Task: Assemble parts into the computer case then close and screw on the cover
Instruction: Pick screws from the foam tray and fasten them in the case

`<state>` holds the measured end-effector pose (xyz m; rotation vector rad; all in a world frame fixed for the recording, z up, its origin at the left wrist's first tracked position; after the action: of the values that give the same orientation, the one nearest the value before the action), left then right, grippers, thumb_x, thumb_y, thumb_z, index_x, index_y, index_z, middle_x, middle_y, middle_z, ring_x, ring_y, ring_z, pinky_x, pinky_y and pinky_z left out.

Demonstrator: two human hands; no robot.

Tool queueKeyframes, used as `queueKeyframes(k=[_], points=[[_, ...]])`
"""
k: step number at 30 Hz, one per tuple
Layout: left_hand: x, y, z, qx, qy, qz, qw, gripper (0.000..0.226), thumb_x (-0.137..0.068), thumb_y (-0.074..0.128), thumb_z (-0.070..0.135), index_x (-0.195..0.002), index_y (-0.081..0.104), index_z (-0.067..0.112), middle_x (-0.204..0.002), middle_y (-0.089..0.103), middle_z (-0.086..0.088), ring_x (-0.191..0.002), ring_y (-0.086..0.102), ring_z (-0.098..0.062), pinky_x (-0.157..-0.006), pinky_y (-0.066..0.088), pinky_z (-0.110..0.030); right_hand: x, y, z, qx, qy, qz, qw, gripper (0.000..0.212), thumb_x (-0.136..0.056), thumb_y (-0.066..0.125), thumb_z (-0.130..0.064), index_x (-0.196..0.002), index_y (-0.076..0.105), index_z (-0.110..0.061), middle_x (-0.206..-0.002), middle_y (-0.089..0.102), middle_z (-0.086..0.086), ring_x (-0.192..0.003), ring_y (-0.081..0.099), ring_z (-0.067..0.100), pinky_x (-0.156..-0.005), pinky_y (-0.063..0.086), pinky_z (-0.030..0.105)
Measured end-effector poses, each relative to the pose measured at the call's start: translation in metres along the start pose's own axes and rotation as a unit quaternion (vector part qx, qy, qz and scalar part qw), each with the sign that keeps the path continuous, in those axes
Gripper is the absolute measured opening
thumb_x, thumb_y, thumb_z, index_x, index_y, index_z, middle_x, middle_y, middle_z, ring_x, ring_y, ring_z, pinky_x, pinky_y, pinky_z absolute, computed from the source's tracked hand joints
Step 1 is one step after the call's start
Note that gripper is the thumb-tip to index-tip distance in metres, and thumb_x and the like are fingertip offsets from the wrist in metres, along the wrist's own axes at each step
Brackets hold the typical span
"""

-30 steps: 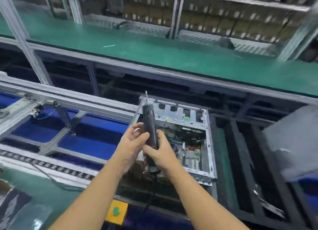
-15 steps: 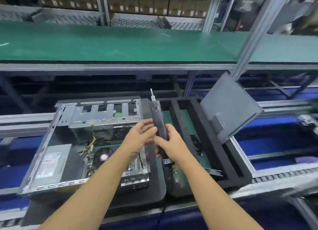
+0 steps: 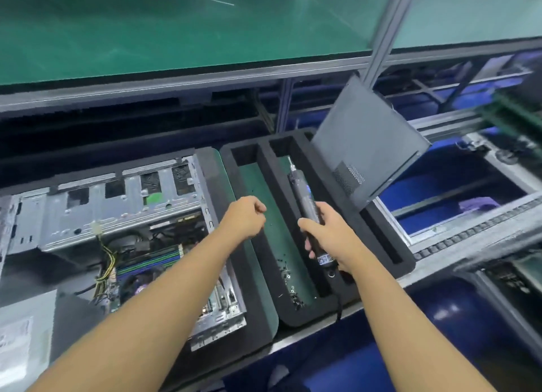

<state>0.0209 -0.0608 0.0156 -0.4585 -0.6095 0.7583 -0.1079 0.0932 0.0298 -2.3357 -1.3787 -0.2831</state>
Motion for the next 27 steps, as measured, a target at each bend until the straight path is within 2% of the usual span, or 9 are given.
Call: queueKeyframes(k=[3, 6, 10, 12, 14, 18, 21, 24, 27], points=[[-0.026, 0.025, 0.000, -0.071, -0.030, -0.036, 0.996, 0.017, -0.090, 0.054, 0.008, -0.094, 0.067, 0.018, -0.104, 0.073, -0.011, -0.097, 0.069, -0.033, -0.088, 0.056, -0.038, -0.011, -0.008, 0.010, 0.005, 0.011, -0.003, 1.000, 0.035, -0.084, 0.067, -0.037, -0.114, 0.053, -0.025, -0.076, 0.069, 0.007, -0.051, 0.060, 0.021, -0.052, 0.053, 0.031], [-0.056, 0.050, -0.010, -0.097, -0.076, -0.048, 0.991, 0.022, -0.091, 0.057, 0.006, -0.108, 0.069, 0.000, -0.108, 0.071, -0.018, -0.100, 0.069, -0.033, -0.090, 0.056, -0.039, -0.025, -0.011, 0.020, -0.009, 0.010, -0.018, 1.000, 0.022, -0.084, 0.066, -0.036, -0.104, 0.056, -0.032, -0.074, 0.067, 0.005, -0.050, 0.059, 0.019, -0.051, 0.053, 0.032], [-0.092, 0.087, -0.027, -0.104, -0.147, -0.036, 0.983, 0.022, -0.089, 0.060, -0.004, -0.110, 0.065, -0.008, -0.112, 0.068, -0.023, -0.101, 0.068, -0.036, -0.089, 0.056, -0.041, -0.047, -0.012, 0.039, -0.010, 0.040, -0.047, 0.998, 0.050, -0.084, 0.064, -0.041, -0.130, 0.047, -0.034, -0.075, 0.070, 0.002, -0.055, 0.062, 0.019, -0.056, 0.052, 0.030], [-0.106, 0.103, -0.033, -0.136, -0.174, -0.021, 0.975, 0.025, -0.090, 0.060, -0.004, -0.115, 0.060, -0.006, -0.121, 0.064, -0.022, -0.111, 0.064, -0.035, -0.091, 0.053, -0.036, -0.057, -0.011, 0.046, -0.016, 0.041, -0.069, 0.997, 0.043, -0.083, 0.063, -0.043, -0.122, 0.047, -0.052, -0.069, 0.069, -0.006, -0.052, 0.061, 0.016, -0.053, 0.051, 0.024], [-0.115, 0.119, -0.039, -0.119, -0.194, -0.009, 0.974, 0.030, -0.097, 0.051, 0.002, -0.126, 0.050, -0.006, -0.131, 0.056, -0.023, -0.122, 0.055, -0.035, -0.096, 0.047, -0.038, -0.066, -0.008, 0.051, -0.017, 0.041, -0.089, 0.995, 0.030, -0.085, 0.062, -0.042, -0.105, 0.048, -0.059, -0.066, 0.068, -0.006, -0.050, 0.060, 0.016, -0.052, 0.051, 0.022], [-0.130, 0.145, -0.059, -0.027, -0.231, -0.001, 0.973, 0.043, -0.105, 0.024, 0.016, -0.141, 0.038, -0.004, -0.142, 0.045, -0.025, -0.129, 0.046, -0.040, -0.106, 0.042, -0.043, -0.083, -0.006, 0.062, -0.014, 0.056, -0.109, 0.992, 0.023, -0.092, 0.061, -0.038, -0.107, 0.047, -0.050, -0.064, 0.068, 0.001, -0.049, 0.061, 0.018, -0.053, 0.050, 0.022], [-0.139, 0.150, -0.073, -0.037, -0.250, 0.034, 0.967, 0.038, -0.103, 0.032, 0.012, -0.134, 0.047, -0.004, -0.135, 0.052, -0.025, -0.123, 0.052, -0.041, -0.103, 0.046, -0.045, -0.086, -0.007, 0.064, -0.020, 0.056, -0.117, 0.991, 0.023, -0.093, 0.060, -0.036, -0.106, 0.047, -0.050, -0.065, 0.068, 0.002, -0.050, 0.061, 0.018, -0.053, 0.050, 0.022], [-0.142, 0.152, -0.074, -0.120, -0.240, 0.034, 0.963, 0.022, -0.091, 0.048, -0.003, -0.109, 0.061, -0.005, -0.114, 0.064, -0.023, -0.105, 0.065, -0.038, -0.089, 0.055, -0.043, -0.089, -0.008, 0.069, -0.027, 0.059, -0.129, 0.990, 0.028, -0.095, 0.060, -0.033, -0.102, 0.045, -0.055, -0.065, 0.066, 0.002, -0.051, 0.060, 0.017, -0.053, 0.051, 0.020], [-0.144, 0.153, -0.073, -0.165, -0.224, 0.024, 0.960, 0.020, -0.089, 0.048, -0.007, -0.103, 0.062, -0.005, -0.108, 0.065, -0.023, -0.100, 0.066, -0.038, -0.085, 0.056, -0.043, -0.090, -0.010, 0.072, -0.022, 0.060, -0.139, 0.988, 0.029, -0.095, 0.061, -0.033, -0.106, 0.045, -0.054, -0.065, 0.066, 0.003, -0.052, 0.060, 0.015, -0.054, 0.051, 0.021]])
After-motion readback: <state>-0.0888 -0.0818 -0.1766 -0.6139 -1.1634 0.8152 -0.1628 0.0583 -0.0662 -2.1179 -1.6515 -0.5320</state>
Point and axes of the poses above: each hand's wrist, its own x-axis away from the middle knuckle, its own y-axis out of the palm, z = x × y, the point moved 8 cm from there along -x, towards the middle knuckle
